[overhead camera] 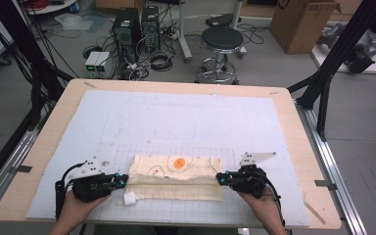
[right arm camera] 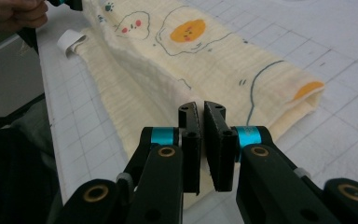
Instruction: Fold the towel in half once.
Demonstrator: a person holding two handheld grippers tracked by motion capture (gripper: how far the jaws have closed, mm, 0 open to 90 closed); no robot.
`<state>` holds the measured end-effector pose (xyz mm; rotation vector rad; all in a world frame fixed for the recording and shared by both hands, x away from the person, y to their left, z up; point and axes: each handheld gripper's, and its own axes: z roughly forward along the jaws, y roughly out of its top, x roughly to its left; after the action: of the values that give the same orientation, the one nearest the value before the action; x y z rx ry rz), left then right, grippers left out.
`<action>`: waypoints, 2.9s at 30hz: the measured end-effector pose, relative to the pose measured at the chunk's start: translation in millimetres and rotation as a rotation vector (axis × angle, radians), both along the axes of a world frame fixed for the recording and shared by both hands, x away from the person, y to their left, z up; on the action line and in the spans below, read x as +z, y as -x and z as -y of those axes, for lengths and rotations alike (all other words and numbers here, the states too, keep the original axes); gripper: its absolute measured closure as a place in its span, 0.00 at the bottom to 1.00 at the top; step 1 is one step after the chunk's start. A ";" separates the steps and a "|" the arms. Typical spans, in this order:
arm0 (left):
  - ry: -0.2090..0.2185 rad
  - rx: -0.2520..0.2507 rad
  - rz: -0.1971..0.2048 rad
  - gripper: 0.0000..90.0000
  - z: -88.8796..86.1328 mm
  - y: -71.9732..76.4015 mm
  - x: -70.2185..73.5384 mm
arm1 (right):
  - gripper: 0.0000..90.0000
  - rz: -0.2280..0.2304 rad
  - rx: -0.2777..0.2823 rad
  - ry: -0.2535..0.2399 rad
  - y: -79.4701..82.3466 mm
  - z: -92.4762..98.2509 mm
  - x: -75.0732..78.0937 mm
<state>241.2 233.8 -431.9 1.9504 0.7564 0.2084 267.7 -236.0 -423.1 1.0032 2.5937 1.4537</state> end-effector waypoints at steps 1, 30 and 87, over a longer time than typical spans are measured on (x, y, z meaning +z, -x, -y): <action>0.004 -0.003 0.000 0.94 0.1 1.2 0.3 | 0.93 -0.004 0.003 -0.001 1.3 -0.3 0.0; -0.048 -0.026 -0.024 0.77 24.6 -15.2 3.9 | 0.80 0.028 0.082 0.070 -1.4 -23.8 3.2; -0.158 0.137 -0.045 0.94 34.6 -82.1 -12.0 | 0.96 0.013 -0.088 0.160 -64.1 -15.5 -17.8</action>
<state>323.3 199.3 -443.9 2.0583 0.9282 0.3167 331.8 -220.5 -441.0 1.0680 2.5720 1.2075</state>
